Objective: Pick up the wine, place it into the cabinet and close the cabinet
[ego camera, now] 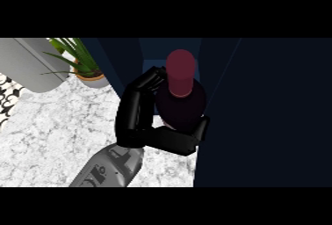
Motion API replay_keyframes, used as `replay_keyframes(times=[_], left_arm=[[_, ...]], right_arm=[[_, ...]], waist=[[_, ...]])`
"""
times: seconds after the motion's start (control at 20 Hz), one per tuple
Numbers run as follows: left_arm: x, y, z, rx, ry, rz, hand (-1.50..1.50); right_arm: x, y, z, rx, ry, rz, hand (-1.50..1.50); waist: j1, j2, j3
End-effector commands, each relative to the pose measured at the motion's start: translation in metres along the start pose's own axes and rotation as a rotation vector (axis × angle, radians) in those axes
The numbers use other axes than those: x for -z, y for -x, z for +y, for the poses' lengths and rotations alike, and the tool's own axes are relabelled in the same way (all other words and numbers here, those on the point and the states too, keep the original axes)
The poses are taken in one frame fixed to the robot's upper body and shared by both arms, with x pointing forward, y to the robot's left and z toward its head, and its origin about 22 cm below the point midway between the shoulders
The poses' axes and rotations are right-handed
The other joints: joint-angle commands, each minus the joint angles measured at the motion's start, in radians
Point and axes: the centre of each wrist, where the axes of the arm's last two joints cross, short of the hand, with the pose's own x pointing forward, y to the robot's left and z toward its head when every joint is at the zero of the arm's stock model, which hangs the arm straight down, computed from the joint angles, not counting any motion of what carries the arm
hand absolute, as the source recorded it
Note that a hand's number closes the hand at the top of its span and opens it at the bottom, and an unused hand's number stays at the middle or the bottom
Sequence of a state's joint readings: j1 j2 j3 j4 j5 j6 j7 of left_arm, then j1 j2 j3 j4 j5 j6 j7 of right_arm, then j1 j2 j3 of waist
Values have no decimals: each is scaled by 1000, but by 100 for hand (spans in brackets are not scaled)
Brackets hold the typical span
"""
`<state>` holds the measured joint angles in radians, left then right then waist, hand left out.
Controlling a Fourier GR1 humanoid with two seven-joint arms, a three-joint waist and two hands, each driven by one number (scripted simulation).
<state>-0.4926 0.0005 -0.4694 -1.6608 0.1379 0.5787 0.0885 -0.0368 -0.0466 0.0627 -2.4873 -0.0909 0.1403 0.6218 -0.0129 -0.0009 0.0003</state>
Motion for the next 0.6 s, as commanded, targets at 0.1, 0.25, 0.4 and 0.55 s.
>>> replay_keyframes(times=[0.1,0.25,0.4,0.55], left_arm=[[27,17,-8,56,0,-6,150],[14,29,-14,62,-34,4,150],[11,33,-17,39,-49,11,150],[14,26,-4,-20,-59,18,150]], right_arm=[[-15,-16,-7,55,-26,-51,-150],[-14,-13,5,69,-32,-58,-150],[-10,-14,5,39,-7,-57,-150],[-19,-19,-4,35,-30,-40,-150]], waist=[[-7,3,0],[-4,1,0],[-3,2,0],[0,1,0]])
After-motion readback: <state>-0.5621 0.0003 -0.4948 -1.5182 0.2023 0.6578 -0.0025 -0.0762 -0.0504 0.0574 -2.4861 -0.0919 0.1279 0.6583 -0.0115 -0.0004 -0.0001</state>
